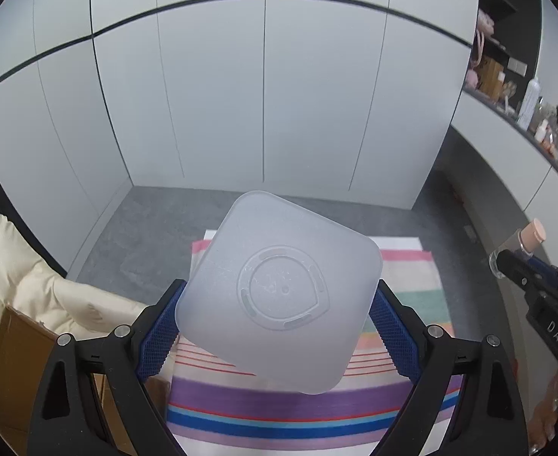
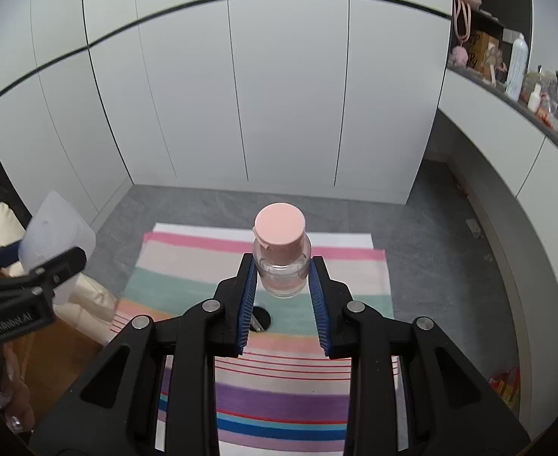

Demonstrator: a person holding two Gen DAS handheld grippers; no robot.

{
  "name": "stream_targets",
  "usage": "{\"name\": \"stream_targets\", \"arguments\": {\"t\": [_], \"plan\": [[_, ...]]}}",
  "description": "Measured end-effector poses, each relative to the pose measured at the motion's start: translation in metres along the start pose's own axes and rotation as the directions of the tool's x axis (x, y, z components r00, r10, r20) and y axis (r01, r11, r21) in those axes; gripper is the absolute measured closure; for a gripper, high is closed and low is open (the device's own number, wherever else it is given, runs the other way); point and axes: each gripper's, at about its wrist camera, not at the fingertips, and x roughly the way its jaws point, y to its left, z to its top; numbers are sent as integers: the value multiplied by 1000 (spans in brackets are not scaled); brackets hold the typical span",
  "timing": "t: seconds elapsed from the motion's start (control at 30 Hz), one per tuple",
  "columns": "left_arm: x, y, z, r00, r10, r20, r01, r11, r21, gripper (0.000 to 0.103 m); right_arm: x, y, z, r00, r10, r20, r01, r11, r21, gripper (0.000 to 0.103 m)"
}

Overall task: Organize objects
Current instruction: 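Lift the frosted case and pink-capped bottle and carry them toward the cardboard box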

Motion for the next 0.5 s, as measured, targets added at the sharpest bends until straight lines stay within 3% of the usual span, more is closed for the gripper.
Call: {"name": "stream_targets", "arguments": {"t": [0.33,0.5], "plan": [[-55,-4,22,997,-50,50,50,999,11,10,-61,4,28,997,-3,78,5,1000,-27,74],[-82,-6,25,995,-29,91,27,999,24,10,-69,-4,24,997,-16,70,17,1000,-14,74]]}}
